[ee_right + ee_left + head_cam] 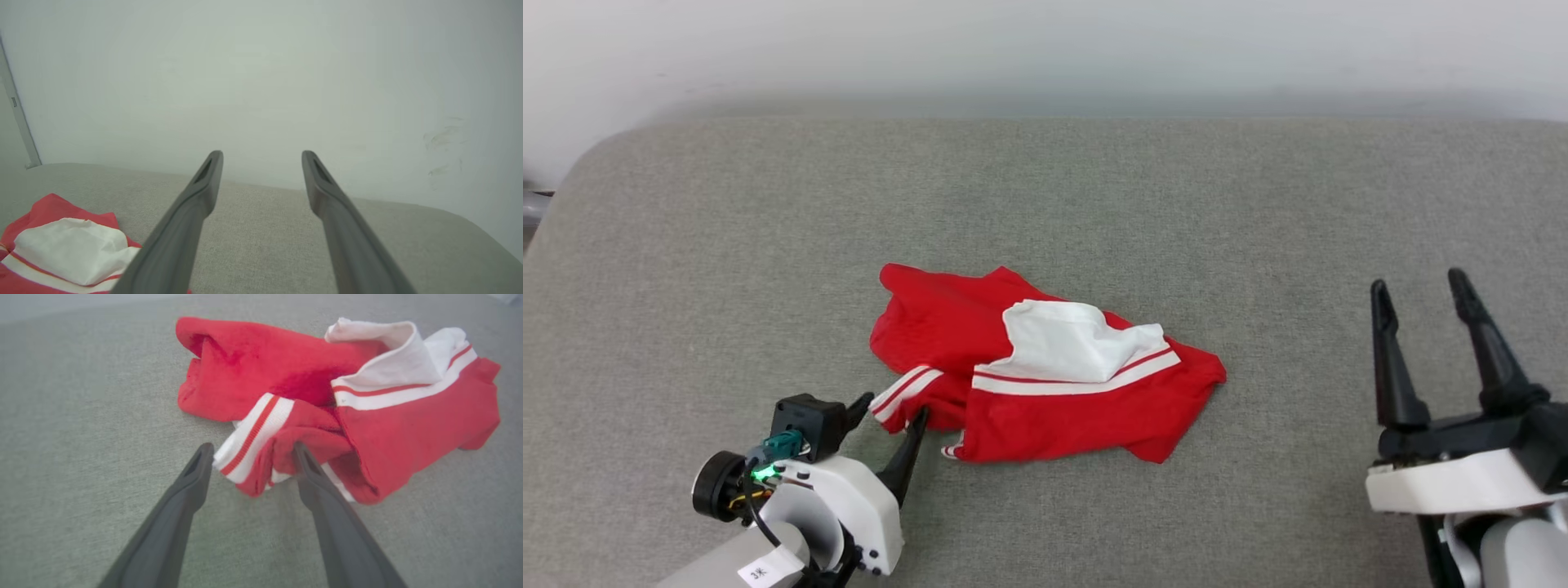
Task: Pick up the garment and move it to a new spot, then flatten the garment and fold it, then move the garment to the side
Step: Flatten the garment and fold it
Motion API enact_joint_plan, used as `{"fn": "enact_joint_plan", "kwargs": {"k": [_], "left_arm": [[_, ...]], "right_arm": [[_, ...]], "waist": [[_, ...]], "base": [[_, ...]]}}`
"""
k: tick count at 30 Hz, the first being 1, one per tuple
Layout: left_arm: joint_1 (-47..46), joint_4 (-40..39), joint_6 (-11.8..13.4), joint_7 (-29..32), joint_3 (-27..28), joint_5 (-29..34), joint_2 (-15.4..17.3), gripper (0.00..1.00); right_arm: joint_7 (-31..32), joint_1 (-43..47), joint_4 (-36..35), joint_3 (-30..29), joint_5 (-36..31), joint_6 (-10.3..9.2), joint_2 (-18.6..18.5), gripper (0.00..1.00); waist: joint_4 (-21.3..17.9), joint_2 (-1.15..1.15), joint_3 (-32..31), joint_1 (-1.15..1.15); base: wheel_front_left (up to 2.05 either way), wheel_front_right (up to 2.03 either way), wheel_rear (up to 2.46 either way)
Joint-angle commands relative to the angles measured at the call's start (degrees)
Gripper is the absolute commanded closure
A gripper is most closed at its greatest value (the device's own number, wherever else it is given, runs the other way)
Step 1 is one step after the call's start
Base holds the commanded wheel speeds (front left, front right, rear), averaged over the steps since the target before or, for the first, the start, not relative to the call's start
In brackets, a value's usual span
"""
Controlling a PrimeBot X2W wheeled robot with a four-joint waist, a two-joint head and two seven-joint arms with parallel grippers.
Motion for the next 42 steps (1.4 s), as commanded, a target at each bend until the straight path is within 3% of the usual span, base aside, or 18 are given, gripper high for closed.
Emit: {"fn": "enact_joint_plan", "kwargs": {"k": [1,5,10,17,23,30,37,42], "left_arm": [[0.8,-0.7,1.1,-0.8,1.3,1.2,-0.5,0.00],[2.8,-4.0,4.8,-1.5,7.1,6.1,-2.0,0.00],[8.0,-9.1,7.6,-1.5,16.6,15.1,-4.6,0.00],[15.5,-13.0,8.8,-1.4,29.5,28.3,-10.1,0.00],[19.9,-14.9,7.5,-1.4,37.9,37.5,-15.4,0.00],[22.9,-15.3,3.9,-1.4,44.6,44.4,-21.2,0.00],[22.2,-14.5,-0.5,-1.4,49.0,48.5,-26.1,0.00],[21.0,-14.1,-3.2,-1.4,50.4,51.1,-29.5,0.00]], "right_arm": [[-0.1,-1.3,-0.7,-0.1,-0.4,-0.06,-0.9,0.00],[-0.1,-4.3,-2.7,0.9,-0.7,-0.06,-4.3,0.00],[-0.1,-9.5,-4.8,3.7,-0.5,-0.06,-9.2,0.00],[-0.1,-16.4,-3.9,16.1,0.9,-0.06,-18.3,0.00],[1.7,-23.5,0.4,32.7,7.0,-0.07,-28.0,0.00],[14.6,-33.6,-0.3,52.8,18.4,-0.07,-35.6,0.00],[29.2,-43.9,0.6,71.1,28.4,-0.07,-38.2,0.00],[31.4,-48.6,4.1,75.6,29.1,-0.07,-36.7,0.00]], "waist": [[0.6,0.00,-0.5,0.00],[1.9,0.00,-1.2,0.00],[3.3,0.00,-1.4,0.00],[4.6,0.00,-0.8,0.00],[5.6,0.00,0.3,0.00],[6.7,0.00,2.4,0.00],[8.4,0.00,5.3,0.00],[10.1,0.00,7.6,0.00]], "base": [[0.00,0.00,0.00],[0.00,0.00,0.00],[0.00,0.00,0.00],[0.00,0.00,0.00],[0.00,0.00,0.00],[0.00,0.00,0.00],[0.00,0.00,0.00],[0.00,0.00,0.00]]}}
